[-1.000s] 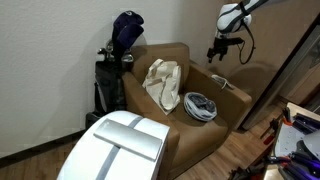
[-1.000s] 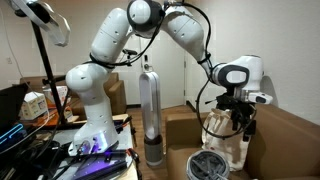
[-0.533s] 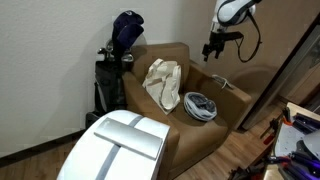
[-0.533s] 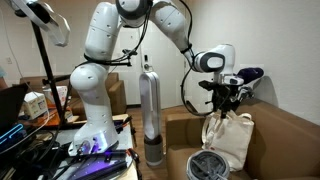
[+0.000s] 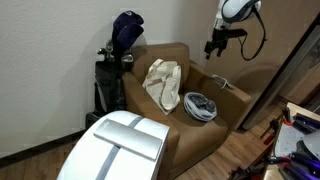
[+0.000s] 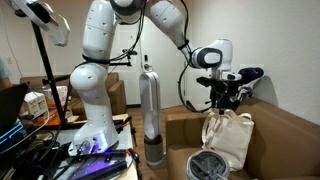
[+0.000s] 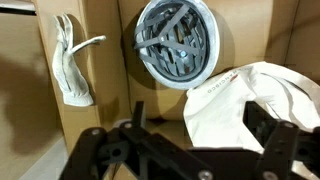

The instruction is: Move the white object from one arm of the couch to the other,put the remote on the left arm of the couch and then move the helmet to the corner

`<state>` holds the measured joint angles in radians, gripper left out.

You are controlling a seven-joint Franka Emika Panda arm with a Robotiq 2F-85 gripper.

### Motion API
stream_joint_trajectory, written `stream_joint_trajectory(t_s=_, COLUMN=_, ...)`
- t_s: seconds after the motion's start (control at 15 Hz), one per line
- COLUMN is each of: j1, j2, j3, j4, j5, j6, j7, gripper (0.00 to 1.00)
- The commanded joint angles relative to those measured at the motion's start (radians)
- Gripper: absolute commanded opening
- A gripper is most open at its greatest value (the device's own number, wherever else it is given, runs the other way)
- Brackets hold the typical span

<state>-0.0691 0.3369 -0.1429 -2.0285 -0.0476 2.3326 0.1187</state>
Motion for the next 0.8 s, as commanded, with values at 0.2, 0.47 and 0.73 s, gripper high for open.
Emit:
stream_joint_trajectory(t_s=0.2, j1=0.073, j2=-0.005, j3=0.036, j4=-0.055, j5=-0.025, j6=0.033, j7=0.107, gripper=1.00)
stream_joint_trajectory(t_s=0.47, j1=0.132, j2=-0.086, j3=0.051, j4=-0.133, j5=-0.043, j6=0.015, j7=0.187, gripper=1.00)
stream_joint_trajectory(t_s=0.73, j1=0.230, j2=-0.158, j3=0.063, j4=-0.175, j5=-0.162, j6=-0.027, j7=0.401, gripper=1.00)
